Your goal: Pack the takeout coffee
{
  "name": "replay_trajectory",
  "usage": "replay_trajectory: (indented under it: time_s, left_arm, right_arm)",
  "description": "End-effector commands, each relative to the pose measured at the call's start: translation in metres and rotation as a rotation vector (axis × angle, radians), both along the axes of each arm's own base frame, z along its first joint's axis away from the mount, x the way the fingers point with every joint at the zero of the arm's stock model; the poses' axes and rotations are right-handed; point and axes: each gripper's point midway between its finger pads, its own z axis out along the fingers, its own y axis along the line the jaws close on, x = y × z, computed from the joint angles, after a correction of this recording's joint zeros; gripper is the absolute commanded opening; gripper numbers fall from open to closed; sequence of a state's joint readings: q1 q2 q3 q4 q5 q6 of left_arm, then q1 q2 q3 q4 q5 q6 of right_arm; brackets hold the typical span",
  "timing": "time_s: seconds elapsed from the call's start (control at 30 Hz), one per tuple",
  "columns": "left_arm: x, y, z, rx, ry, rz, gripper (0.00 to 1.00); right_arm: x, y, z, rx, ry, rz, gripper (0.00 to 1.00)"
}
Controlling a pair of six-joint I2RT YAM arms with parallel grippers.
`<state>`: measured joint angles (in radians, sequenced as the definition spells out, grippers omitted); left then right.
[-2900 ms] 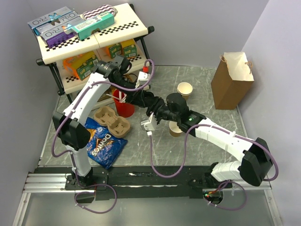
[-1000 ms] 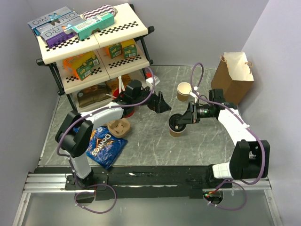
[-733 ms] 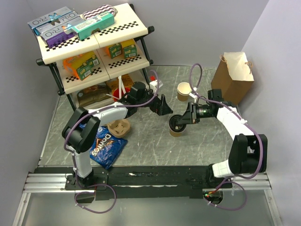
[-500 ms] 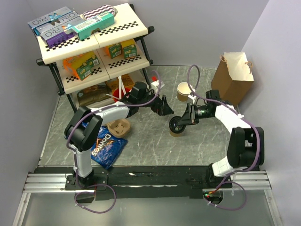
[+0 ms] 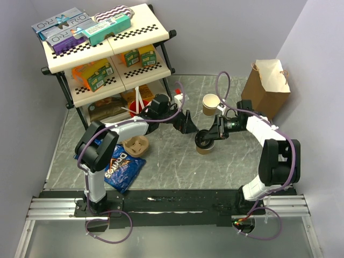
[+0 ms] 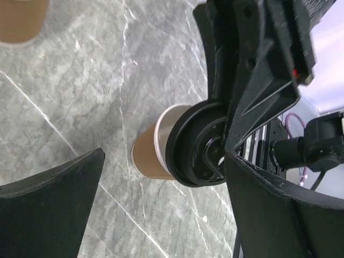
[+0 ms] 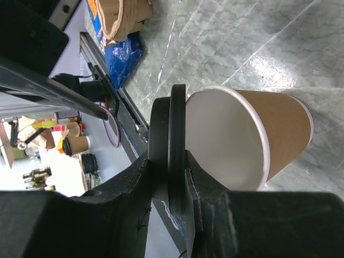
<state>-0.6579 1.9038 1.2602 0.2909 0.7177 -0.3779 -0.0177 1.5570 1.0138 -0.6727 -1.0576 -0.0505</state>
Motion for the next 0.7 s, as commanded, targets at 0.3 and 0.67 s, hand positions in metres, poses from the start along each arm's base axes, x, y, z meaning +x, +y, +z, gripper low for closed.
replay_trajectory:
  time_s: [0.3,0.67]
  left_arm:
    - [-0.009,-0.014,-0.01,-0.009,-0.003,-0.091,0.99]
    - [-0.014,-0.023,-0.013,-0.006,-0.004,-0.117,0.98]
  right_arm:
    - [0.016,-0.009,0.006,-0.026,-0.045,-0.018,0.31]
    - [0.018,-0.013,0.005,-0.072,-0.064,-0.031,0.43]
